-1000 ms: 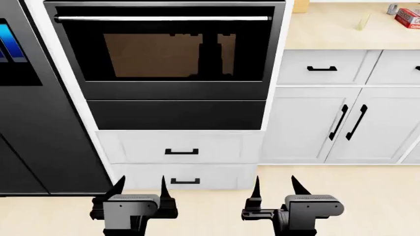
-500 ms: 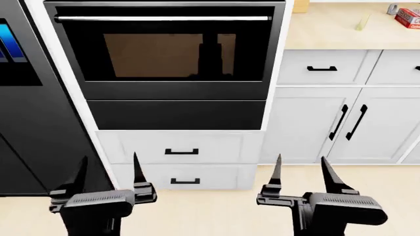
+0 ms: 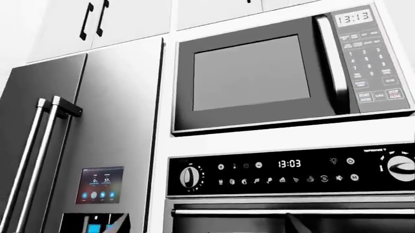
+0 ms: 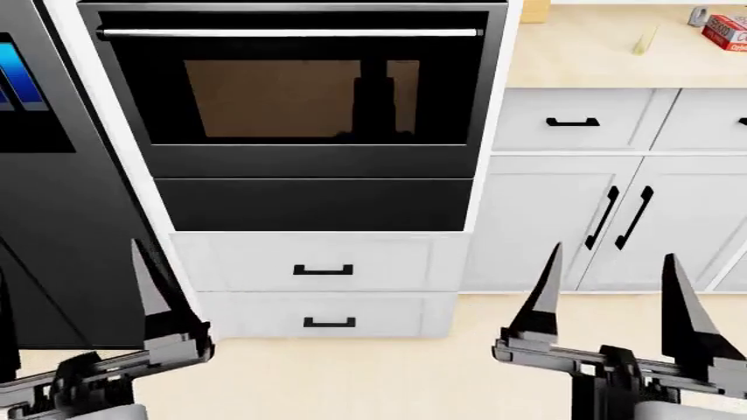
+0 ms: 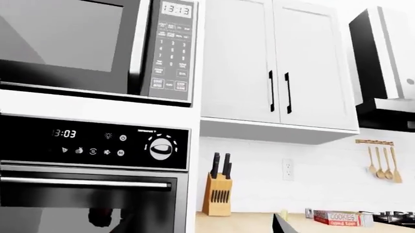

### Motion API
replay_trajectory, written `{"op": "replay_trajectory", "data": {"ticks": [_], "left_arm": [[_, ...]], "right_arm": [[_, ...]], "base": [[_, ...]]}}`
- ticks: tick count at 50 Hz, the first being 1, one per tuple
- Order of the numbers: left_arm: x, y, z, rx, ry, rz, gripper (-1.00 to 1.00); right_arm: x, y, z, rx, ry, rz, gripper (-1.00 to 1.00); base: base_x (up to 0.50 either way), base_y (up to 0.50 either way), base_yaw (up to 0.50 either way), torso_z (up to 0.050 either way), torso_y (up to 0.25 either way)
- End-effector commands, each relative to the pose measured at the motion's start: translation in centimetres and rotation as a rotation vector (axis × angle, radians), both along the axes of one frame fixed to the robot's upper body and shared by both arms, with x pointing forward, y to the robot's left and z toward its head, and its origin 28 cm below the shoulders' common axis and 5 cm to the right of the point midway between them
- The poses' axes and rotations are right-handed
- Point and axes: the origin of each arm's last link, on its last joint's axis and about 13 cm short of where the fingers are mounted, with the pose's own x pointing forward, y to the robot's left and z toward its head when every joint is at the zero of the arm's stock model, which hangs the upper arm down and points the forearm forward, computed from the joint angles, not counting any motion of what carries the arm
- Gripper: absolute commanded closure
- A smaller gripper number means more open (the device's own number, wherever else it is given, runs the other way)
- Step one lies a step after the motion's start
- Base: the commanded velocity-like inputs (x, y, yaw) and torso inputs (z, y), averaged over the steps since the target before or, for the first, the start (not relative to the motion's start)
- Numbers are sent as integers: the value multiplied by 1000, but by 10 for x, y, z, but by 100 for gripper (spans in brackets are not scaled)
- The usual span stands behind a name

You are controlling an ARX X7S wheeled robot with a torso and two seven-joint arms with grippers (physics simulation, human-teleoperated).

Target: Open the oven door

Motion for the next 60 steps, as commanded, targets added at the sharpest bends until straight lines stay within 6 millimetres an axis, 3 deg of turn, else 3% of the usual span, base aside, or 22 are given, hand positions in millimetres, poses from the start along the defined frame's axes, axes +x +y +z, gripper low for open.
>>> {"op": "replay_trajectory", "data": {"ticks": [1, 17, 41, 56, 60], "left_arm": [[-13, 2, 13, 23, -157, 26, -100], [-25, 6, 22, 28, -310, 76, -100], [-33, 6, 26, 26, -451, 160, -100], [-33, 4, 27, 35, -458, 155, -100], [-29, 2, 24, 51, -393, 102, -100]], "right_arm": [[-7, -1, 10, -11, -113, -4, -100], [-24, 2, 16, -54, -236, 49, -100], [-29, 2, 19, -75, -359, 96, -100], [-33, 2, 19, -74, -361, 102, -100], [-30, 2, 18, -66, -333, 95, -100]], "base": [[0, 0, 0, 0, 0], [0, 0, 0, 0, 0], [0, 0, 0, 0, 0], [0, 0, 0, 0, 0], [0, 0, 0, 0, 0]]}}
